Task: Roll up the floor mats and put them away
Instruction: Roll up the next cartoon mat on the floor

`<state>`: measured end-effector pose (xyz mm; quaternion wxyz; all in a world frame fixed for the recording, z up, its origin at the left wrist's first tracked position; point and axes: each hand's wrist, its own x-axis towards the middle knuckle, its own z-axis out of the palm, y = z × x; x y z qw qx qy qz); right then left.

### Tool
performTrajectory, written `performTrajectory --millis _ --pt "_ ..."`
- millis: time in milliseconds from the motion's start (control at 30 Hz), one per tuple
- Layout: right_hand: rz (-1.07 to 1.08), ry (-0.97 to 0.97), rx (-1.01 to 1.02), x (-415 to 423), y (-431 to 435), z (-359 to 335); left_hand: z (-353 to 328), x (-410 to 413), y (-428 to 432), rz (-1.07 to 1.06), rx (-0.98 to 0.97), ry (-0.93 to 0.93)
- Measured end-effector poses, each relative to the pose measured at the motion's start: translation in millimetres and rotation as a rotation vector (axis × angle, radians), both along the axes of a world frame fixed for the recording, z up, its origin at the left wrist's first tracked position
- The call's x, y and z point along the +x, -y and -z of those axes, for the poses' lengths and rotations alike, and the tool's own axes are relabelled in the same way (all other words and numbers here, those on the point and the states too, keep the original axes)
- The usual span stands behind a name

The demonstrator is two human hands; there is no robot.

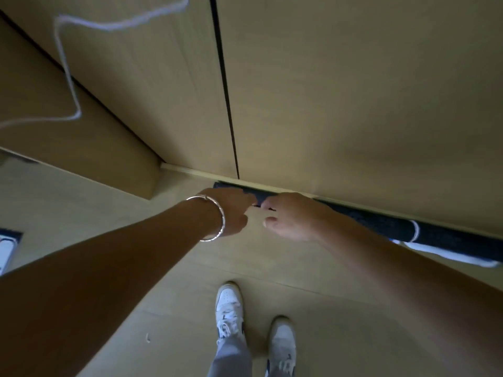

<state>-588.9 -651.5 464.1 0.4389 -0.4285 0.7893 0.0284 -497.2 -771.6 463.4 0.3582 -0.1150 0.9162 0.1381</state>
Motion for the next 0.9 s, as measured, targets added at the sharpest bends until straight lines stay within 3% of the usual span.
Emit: performTrajectory --millis 100,300,400,633,900 --pt "-0.017 -0.017 -0.059 7 1 -53 -62 15 11 -0.16 -0.011 -0.061" --pt "-0.194 -0.035 0.01 36 -2 -221 -234 61 19 -0.231 -0.048 0.011" --pt "-0.312 -0.117 -0.033 49 7 -330 -339 81 27 -0.373 -0.069 -0.082" --pt "-0.514 -0.339 -0.28 87 34 -545 -538 120 20 -0.38 -0.299 -0.276" --pt "-0.682 -0.643 -0.378 138 50 -681 -678 201 22 -0.512 -0.475 -0.445"
